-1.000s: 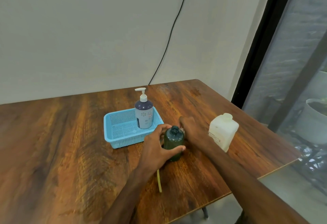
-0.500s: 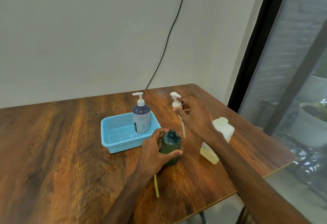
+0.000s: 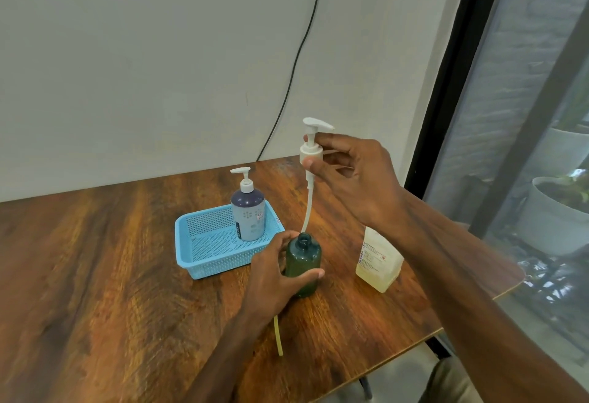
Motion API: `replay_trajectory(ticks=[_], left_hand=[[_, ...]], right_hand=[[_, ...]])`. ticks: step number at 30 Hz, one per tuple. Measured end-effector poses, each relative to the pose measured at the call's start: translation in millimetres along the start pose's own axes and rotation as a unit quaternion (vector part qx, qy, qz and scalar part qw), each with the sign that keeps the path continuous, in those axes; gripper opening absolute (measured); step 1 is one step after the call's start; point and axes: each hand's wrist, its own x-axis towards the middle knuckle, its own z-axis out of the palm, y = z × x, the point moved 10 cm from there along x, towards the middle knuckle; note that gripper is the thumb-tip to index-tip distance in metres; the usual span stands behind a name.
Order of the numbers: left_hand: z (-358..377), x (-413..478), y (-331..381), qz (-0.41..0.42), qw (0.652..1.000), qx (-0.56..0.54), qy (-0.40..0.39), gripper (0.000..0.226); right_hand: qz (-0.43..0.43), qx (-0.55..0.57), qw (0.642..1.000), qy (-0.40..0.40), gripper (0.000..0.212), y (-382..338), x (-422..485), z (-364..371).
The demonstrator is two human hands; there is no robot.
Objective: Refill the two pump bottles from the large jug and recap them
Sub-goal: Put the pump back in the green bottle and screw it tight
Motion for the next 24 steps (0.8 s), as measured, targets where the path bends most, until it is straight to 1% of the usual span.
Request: replay_trajectory(ticks=[5, 8, 11, 15, 19, 22, 24], left_hand=[[0, 0, 3, 0.008, 1.0, 0.0, -0.001, 0.074], [0, 1, 2, 0.008, 1.0, 0.002, 0.0, 0.077], [-1, 1, 1, 0.006, 1.0, 0.008, 0.001, 0.078], [-2, 0, 5, 0.015, 1.0, 0.006, 0.008, 0.075], [-4, -1, 6, 0.017, 1.0, 0.008, 0.015, 0.073], [-3, -1, 6, 0.009, 1.0, 0.012, 0.008, 0.071], [-1, -1, 6, 0.007, 1.0, 0.017, 0.005, 0.071]], right_hand=[[-0.02, 0.002, 1.0, 0.006, 0.04, -14, 3, -7], [-0.015, -0.012, 1.0, -0.018, 0.039, -13, 3, -2], [0.017, -0.026, 0.998, -0.056, 0.041, 0, -3, 12], [0.05, -0.06, 0.995, -0.066, 0.04, 26, -17, 28], [0.136, -0.093, 0.983, -0.086, 0.042, 66, -44, 42], [0.165, -0.106, 0.977, -0.078, 0.043, 80, -60, 43], [0.169, -0.101, 0.978, -0.066, 0.043, 82, -62, 41]])
